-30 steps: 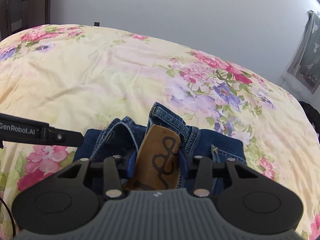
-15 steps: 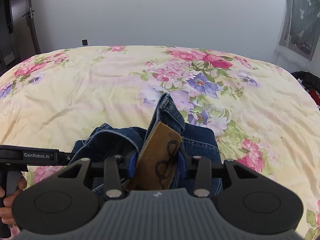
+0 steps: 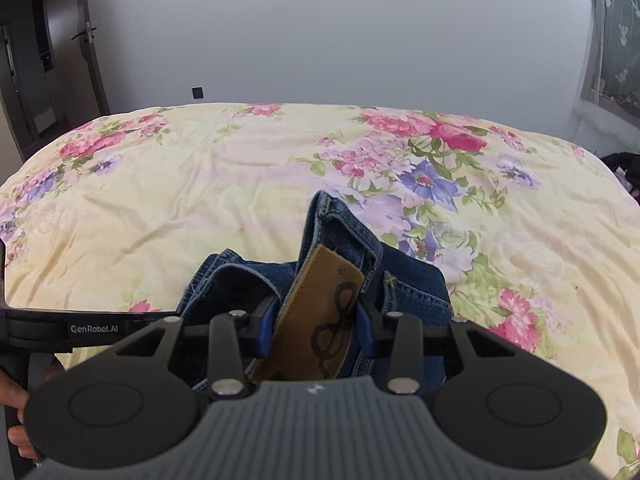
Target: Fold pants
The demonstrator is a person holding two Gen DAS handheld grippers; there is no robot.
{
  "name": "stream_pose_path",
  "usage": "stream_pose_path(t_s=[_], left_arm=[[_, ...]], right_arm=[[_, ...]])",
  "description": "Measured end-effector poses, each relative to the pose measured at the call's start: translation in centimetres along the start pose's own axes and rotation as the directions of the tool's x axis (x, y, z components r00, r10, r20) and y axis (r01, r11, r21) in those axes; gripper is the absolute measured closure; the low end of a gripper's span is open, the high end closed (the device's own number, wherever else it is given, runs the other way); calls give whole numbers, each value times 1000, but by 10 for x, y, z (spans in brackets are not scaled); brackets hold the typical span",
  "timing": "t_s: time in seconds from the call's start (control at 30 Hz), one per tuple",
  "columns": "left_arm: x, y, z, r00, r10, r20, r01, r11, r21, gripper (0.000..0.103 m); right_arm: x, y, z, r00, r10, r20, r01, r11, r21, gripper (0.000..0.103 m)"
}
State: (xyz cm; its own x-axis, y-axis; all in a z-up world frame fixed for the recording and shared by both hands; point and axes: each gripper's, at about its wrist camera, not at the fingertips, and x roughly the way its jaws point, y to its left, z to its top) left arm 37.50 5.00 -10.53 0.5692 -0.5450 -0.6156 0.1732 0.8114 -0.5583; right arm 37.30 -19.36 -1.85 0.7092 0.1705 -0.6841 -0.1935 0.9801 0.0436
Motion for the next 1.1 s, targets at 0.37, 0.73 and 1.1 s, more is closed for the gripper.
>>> stream_pose_path(t_s=[0.37, 0.73, 1.1], left_arm=[[3, 24, 3, 999, 2, -35, -4, 998, -57, 100], [-18, 27, 19, 995, -91, 33, 94, 989, -111, 78], [15, 4, 20, 993, -112, -25, 108, 985, -132, 43]], right_arm=[[31, 34, -2, 992, 104, -74, -108, 993, -55, 63], [44, 30, -5, 981, 177, -83, -179, 984, -24, 47], [9, -25, -17, 999, 23, -44, -26, 998, -63, 39]])
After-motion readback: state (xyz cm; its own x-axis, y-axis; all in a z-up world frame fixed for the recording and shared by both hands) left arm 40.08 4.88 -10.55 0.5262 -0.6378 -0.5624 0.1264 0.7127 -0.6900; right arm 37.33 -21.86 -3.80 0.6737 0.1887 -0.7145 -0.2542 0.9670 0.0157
